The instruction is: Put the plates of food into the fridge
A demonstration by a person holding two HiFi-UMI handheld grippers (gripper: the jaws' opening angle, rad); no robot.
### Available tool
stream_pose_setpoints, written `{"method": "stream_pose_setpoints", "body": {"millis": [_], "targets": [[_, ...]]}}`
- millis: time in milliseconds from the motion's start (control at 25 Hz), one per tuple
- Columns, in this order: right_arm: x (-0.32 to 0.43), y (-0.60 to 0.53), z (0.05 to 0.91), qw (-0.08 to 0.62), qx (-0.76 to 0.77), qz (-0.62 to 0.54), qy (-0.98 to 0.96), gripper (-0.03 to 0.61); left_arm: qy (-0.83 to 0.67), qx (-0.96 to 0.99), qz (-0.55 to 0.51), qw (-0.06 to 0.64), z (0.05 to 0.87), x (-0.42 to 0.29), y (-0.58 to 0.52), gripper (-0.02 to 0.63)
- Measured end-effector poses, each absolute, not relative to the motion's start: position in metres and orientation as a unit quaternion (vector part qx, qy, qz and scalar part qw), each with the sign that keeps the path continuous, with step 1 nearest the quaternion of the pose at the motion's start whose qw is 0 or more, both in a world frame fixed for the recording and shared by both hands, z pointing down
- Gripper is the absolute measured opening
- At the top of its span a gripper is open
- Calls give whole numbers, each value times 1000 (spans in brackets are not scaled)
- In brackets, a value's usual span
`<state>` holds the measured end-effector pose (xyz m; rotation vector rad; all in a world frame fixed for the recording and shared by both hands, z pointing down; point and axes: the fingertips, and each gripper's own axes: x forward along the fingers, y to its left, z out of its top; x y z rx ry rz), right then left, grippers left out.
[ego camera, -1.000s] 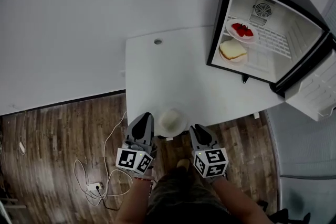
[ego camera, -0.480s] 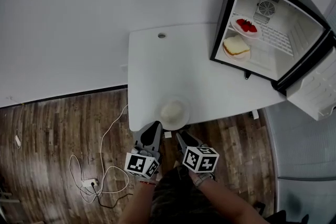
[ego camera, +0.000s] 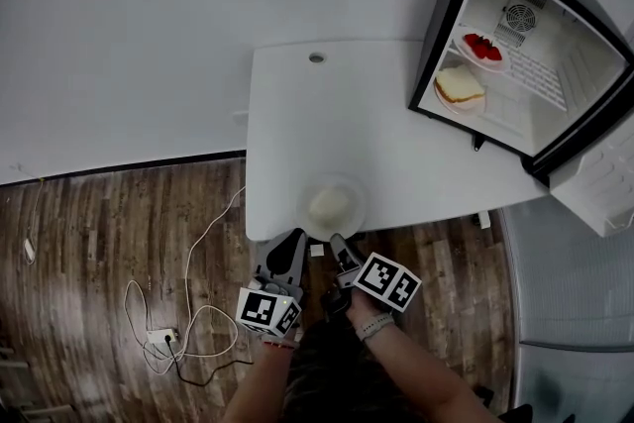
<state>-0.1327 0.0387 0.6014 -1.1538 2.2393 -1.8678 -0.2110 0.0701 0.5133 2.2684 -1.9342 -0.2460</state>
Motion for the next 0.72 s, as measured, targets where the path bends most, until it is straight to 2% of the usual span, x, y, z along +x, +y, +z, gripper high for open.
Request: {"method": "stream_pose_setpoints", "body": {"millis": [320, 720], "targets": [[-141, 33, 613, 23, -379, -632, 676, 103, -652, 748, -84, 91, 527, -212, 63, 15], [-139, 31, 615, 83, -367, -676, 634, 89, -652, 748, -82, 93, 528, -215, 64, 15]]}}
